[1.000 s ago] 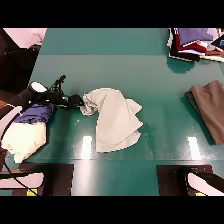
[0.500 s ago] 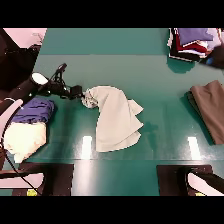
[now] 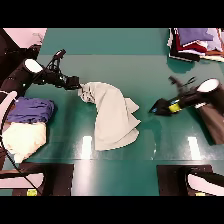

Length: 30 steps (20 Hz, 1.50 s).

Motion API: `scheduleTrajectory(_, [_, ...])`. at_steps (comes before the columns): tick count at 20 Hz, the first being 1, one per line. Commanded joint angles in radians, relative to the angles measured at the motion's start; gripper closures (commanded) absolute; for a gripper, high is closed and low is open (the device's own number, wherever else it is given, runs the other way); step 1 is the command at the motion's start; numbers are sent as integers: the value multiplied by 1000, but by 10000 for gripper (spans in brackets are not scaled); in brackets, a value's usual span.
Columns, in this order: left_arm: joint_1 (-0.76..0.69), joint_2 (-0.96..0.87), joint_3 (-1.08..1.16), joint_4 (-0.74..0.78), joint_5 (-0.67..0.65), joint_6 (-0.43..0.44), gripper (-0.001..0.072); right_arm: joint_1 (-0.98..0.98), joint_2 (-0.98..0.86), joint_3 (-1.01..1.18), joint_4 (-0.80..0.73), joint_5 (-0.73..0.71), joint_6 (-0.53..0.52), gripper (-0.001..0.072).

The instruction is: Fold the shirts.

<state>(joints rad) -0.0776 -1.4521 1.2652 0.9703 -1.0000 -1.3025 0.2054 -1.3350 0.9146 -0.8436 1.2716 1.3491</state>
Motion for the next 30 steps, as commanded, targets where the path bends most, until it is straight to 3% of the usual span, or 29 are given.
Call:
scheduleTrajectory(1, [0, 0, 8, 23, -16, 1, 683, 98, -124, -56, 116, -92, -100, 235])
scheduleTrajectory(7, [0, 0, 8, 23, -22, 2, 683, 189, -191, 44, 124, -79, -106, 285])
scheduleTrajectory(8, [0, 0, 8, 25, -26, 2, 683, 197, -191, 58, 98, -67, -106, 361])
scheduleTrajectory(9, [0, 0, 8, 26, -32, 1, 683, 199, -191, 73, 67, -55, -106, 566])
scheduleTrajectory(10, [0, 0, 8, 26, -36, 1, 683, 199, -191, 84, 48, -44, -106, 697])
scheduleTrajectory(14, [7, 34, 37, 61, -44, 0, 684, 172, -173, 173, -6, -2, -66, 695])
scheduleTrajectory(19, [81, 226, 281, 182, -53, 2, 684, 30, 33, 463, -200, 21, 69, 696])
scheduleTrajectory(23, [93, 371, 475, 174, -48, 54, 683, -88, 189, 687, -206, -9, 68, 695])
scheduleTrajectory(30, [93, 523, 750, 174, -78, 53, 683, -192, 344, 969, -207, 8, 68, 696])
